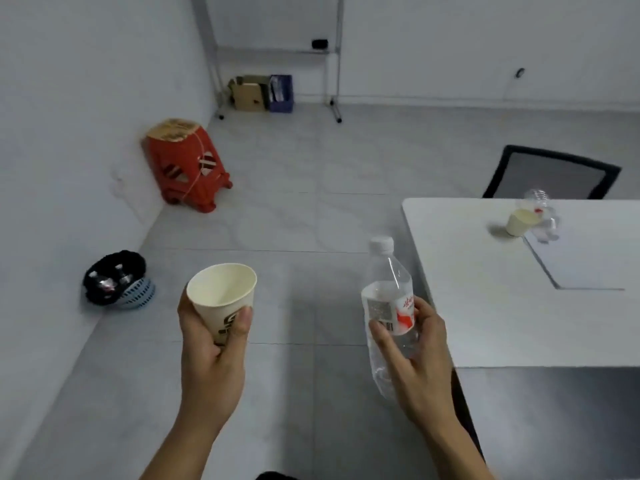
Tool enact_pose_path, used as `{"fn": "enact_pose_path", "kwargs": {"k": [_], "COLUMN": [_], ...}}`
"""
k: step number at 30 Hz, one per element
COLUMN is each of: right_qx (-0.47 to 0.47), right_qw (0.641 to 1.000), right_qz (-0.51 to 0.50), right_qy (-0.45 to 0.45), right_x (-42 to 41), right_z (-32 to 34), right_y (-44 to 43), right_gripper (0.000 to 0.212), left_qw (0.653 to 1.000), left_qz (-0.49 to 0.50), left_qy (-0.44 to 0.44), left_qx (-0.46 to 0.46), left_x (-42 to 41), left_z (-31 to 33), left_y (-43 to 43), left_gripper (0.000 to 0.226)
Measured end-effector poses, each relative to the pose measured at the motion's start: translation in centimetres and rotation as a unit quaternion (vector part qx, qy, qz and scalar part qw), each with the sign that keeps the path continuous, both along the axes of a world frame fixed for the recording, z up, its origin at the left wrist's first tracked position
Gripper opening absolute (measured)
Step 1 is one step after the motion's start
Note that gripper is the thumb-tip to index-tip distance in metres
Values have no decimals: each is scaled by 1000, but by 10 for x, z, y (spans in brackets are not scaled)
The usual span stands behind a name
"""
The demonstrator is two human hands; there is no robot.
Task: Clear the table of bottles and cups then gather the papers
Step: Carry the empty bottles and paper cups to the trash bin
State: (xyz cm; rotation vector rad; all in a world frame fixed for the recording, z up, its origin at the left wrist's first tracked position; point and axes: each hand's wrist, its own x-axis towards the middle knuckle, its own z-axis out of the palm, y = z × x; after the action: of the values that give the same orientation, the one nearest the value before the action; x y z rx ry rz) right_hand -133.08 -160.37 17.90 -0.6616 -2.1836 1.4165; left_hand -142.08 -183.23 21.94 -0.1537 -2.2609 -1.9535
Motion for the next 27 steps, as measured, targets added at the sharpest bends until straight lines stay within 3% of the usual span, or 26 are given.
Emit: {"fn": "enact_pose_path", "kwargs": {"k": [5, 11, 16, 20, 27], "right_qx": [10, 8, -23, -40, -40], "right_qw": [996, 986, 979, 970, 935], "right_qz": [86, 166, 202, 241, 352], "right_qy": [18, 7, -6, -12, -17], "right_x": [-139, -281, -417, -540, -715], "right_z": [24, 2, -26, -20, 10], "right_y": [-83, -149, -198, -236, -342], "right_gripper": [61, 56, 57, 61, 60], "left_qw": [995, 979, 965, 949, 917], "left_qz": [95, 197, 261, 315, 398], "left_qy": [7, 8, -9, -12, 7], "left_qx": [21, 42, 12, -14, -39], "left_x": [-79, -180, -292, -385, -496], "left_z": [15, -12, -33, -15, -3], "left_y": [-101, -175, -223, -257, -331], "left_gripper": [54, 60, 57, 50, 63]}}
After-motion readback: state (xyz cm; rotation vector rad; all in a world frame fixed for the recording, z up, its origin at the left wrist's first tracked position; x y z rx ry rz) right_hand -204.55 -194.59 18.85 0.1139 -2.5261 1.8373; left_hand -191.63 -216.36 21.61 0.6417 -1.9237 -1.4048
